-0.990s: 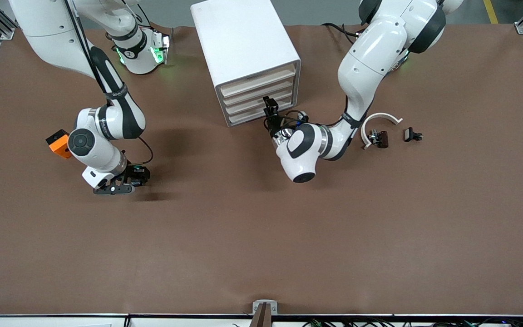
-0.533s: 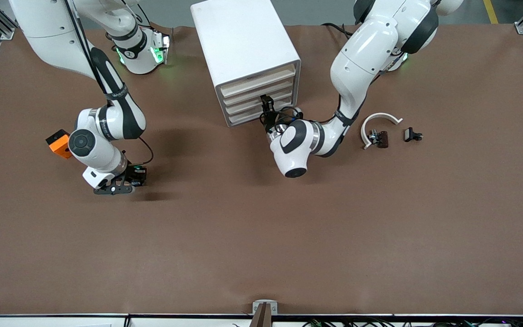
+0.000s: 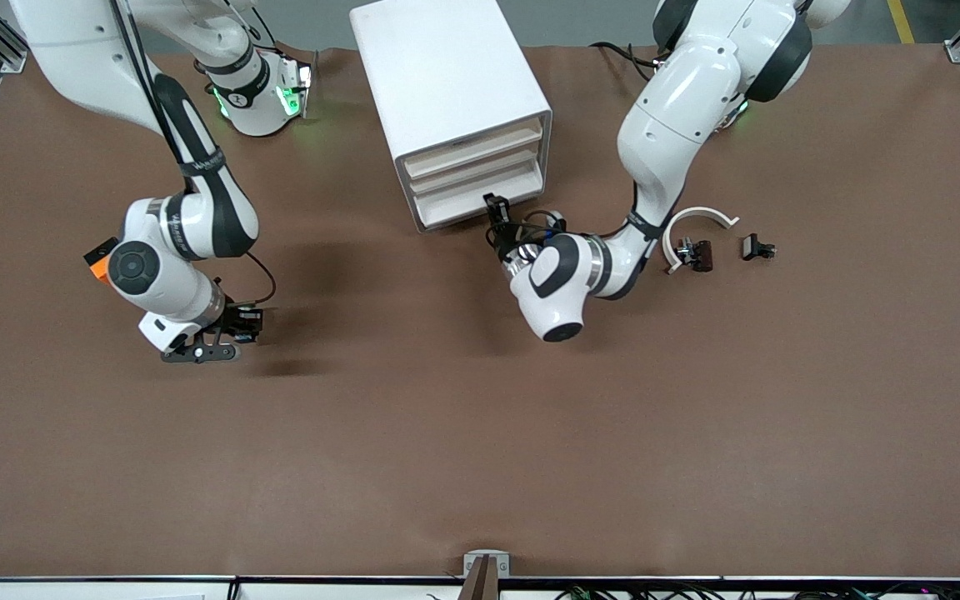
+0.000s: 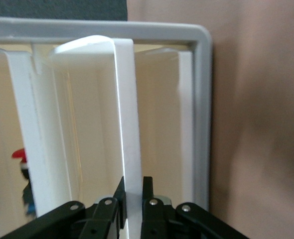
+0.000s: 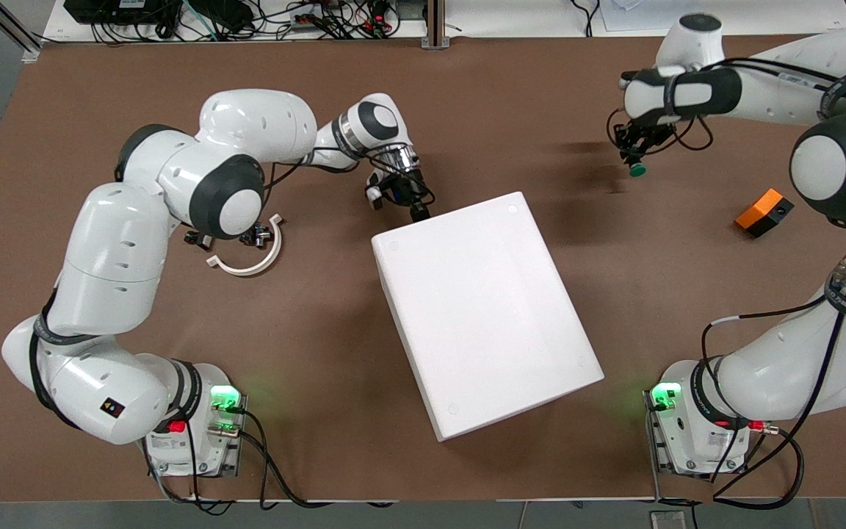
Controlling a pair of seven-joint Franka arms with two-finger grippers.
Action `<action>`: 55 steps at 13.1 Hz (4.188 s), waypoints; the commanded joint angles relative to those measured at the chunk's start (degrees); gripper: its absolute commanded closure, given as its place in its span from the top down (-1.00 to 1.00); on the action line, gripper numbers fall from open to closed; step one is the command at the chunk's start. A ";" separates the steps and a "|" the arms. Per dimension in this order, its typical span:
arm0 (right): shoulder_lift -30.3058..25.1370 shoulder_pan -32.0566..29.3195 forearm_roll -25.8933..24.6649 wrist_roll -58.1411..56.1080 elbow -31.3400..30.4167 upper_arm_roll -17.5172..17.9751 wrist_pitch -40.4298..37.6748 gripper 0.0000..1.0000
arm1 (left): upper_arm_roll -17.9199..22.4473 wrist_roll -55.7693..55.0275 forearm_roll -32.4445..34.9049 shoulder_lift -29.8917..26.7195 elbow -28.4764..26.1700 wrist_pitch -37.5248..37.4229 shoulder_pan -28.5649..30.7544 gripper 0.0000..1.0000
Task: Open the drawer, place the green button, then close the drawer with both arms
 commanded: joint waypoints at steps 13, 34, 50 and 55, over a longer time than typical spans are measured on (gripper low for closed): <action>2.61 31.67 6.56 81.27 26.81 0.57 -24.73 -0.77 | 1.50 6.12 -0.71 1.00 6.13 5.25 8.56 1.00; 14.39 44.08 9.21 104.08 26.46 0.57 -14.96 -0.09 | 17.77 82.60 35.05 -19.91 9.57 1.12 5.22 1.00; -6.50 21.87 7.46 63.55 37.98 0.04 -52.03 1.00 | 2.91 87.10 38.66 -26.00 -28.75 54.72 -5.57 1.00; -19.07 7.98 5.54 31.28 25.61 0.04 -52.05 1.00 | 0.29 80.76 37.96 -23.08 -28.84 54.57 -9.28 1.00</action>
